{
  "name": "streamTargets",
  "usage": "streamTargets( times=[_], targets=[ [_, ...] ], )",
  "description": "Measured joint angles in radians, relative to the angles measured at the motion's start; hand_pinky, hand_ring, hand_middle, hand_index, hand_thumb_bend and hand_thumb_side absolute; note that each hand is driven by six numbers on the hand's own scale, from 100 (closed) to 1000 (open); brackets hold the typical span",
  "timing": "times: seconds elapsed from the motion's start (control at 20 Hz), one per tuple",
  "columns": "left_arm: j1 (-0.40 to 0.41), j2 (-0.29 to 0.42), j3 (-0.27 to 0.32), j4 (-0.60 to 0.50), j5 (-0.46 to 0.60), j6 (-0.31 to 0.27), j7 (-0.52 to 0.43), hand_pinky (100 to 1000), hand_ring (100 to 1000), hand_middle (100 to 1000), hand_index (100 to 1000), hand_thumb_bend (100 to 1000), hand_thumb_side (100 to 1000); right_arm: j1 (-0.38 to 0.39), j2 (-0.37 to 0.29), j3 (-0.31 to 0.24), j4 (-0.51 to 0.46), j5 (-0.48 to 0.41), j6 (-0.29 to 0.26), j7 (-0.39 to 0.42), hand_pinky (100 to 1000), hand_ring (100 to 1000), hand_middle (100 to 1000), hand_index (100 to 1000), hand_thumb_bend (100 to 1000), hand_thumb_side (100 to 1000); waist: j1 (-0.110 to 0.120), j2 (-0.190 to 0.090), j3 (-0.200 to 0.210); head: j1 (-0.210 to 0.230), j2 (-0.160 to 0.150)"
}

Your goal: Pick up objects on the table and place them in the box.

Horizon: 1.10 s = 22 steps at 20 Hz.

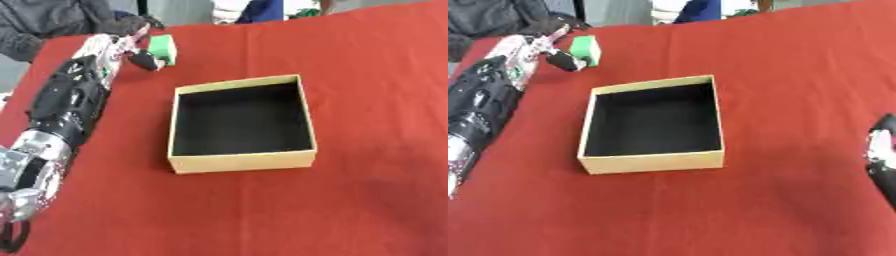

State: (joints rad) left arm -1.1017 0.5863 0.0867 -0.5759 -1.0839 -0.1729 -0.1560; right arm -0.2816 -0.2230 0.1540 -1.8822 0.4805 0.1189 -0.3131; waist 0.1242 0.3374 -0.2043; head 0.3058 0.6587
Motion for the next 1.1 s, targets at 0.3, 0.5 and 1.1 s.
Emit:
streamTargets(
  times=[0.3, 0.5, 1.1],
  targets=[
    [0.000, 0.003, 0.005, -0.009, 0.023, 0.001, 0.015, 830, 865, 864, 899, 297, 221, -0.005, 0.000, 0.000, -0.004, -0.005, 0.000, -0.001, 525, 753, 500, 833, 100, 556, 0.003, 0.020, -0.001, -0.002, -0.007],
    [0.000, 0.004, 0.005, -0.014, 0.037, 0.003, 0.038, 824, 857, 857, 898, 302, 229, -0.008, 0.000, 0.000, -0.004, -0.008, -0.001, -0.002, 524, 753, 500, 833, 100, 559, 0.005, 0.030, -0.001, -0.005, -0.009],
    [0.002, 0.010, 0.005, -0.020, 0.052, 0.029, 0.054, 707, 612, 567, 767, 216, 129, -0.010, 0.000, -0.006, -0.009, -0.012, -0.004, -0.005, 525, 754, 500, 834, 100, 557, 0.016, 0.039, -0.005, -0.009, -0.010]
  ],
)
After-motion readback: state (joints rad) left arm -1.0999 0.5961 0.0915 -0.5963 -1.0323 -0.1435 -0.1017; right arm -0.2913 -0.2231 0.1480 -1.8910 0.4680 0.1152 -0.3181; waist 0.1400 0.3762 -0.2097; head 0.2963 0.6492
